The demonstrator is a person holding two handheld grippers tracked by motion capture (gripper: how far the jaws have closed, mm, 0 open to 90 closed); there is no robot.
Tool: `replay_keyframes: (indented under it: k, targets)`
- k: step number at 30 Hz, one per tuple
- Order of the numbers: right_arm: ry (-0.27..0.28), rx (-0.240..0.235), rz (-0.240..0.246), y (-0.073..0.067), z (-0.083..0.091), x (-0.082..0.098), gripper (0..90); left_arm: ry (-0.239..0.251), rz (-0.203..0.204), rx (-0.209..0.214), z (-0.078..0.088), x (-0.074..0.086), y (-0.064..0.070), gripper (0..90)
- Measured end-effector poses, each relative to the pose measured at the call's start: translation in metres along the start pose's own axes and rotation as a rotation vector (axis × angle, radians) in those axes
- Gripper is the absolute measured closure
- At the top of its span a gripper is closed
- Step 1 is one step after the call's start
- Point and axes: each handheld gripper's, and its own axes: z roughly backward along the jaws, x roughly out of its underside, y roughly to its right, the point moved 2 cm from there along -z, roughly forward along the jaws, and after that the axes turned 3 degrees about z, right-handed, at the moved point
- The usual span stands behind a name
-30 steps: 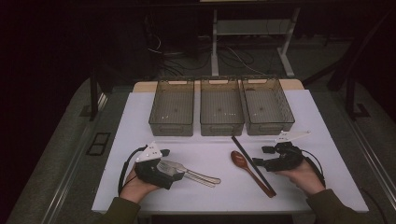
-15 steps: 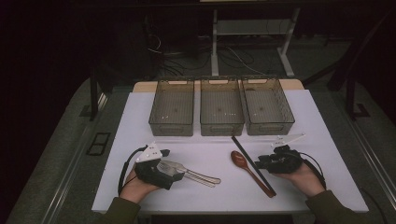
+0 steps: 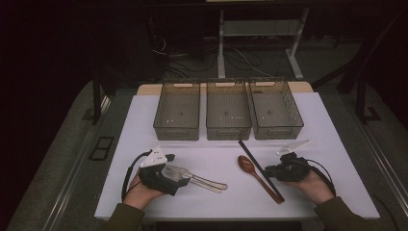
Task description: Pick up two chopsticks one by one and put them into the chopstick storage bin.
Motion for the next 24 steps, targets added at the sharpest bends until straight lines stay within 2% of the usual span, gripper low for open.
replay_keyframes:
  k: [13,18,24]
  targets:
    - [-0.026,0.001,0.005,-0.0007,-0.0029,0.0018,78.4,0.0,-0.001,-0.001,0.0001,-0.0001,-0.0001,0.0]
    - [-0.032,0.012,0.006,-0.0001,-0.0024,0.0021,79.5,0.003,0.0,-0.003,0.0004,-0.0002,-0.0002,0.0]
    - [-0.038,0.048,0.011,0.0036,-0.0001,0.0029,79.9,0.004,-0.001,-0.003,0.0005,-0.0003,-0.0001,0.0]
